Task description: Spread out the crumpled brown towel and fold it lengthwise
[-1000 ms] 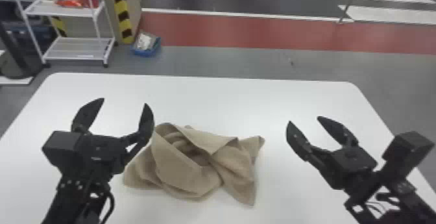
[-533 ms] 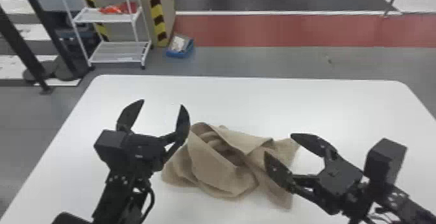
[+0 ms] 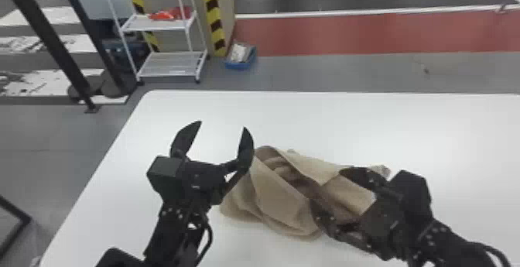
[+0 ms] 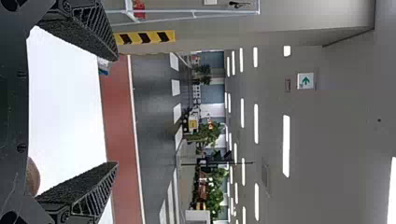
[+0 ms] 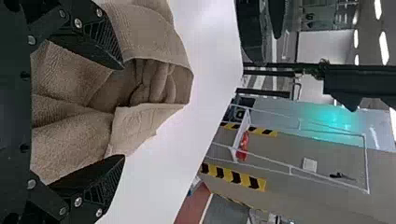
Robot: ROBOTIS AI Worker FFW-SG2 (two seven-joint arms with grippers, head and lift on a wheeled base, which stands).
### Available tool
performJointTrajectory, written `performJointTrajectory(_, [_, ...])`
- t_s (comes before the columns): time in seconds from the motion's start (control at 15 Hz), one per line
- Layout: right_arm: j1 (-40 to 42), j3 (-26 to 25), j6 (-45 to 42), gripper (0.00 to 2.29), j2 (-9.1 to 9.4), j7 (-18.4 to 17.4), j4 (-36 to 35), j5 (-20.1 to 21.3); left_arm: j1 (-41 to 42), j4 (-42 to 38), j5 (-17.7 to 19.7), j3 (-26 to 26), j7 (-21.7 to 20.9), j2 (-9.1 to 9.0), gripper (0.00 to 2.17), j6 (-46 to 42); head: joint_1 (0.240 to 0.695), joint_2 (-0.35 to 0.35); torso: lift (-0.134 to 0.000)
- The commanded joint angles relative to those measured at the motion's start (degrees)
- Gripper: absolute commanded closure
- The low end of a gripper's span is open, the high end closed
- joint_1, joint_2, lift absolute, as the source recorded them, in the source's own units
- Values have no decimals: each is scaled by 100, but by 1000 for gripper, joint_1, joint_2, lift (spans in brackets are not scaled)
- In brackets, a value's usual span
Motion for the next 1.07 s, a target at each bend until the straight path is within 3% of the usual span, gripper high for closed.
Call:
performJointTrajectory(0.0, [-315, 269, 79, 252, 25, 6, 406, 240, 26, 8, 38, -1, 0, 44, 97, -111, 695, 145, -124])
performJointTrajectory(0.33, [-587, 656, 430, 265, 60, -600, 652, 767, 158, 17, 214, 78, 9, 185, 97, -445, 695, 180, -124])
performJointTrajectory(0.4, [-622, 691, 606, 370, 69, -670, 652, 829, 167, 17, 222, 104, 9, 193, 97, -463, 695, 181, -124])
performJointTrajectory(0.47, [-640, 700, 799, 664, 69, -670, 634, 837, 176, 8, 249, 122, 9, 202, 97, -480, 695, 179, -124])
performJointTrajectory(0.6, [-649, 673, 1028, 1676, 77, -802, 616, 837, 176, 8, 249, 130, 9, 202, 97, -498, 695, 178, -124])
performJointTrajectory(0.73, [-640, 603, 993, 1899, 69, -811, 432, 785, 176, 17, 249, 139, 9, 202, 97, -498, 695, 172, -124])
performJointTrajectory(1.0, [-429, 454, 887, 1929, 60, -820, -183, 653, 176, 35, 249, 148, 9, 202, 97, -498, 695, 159, -124])
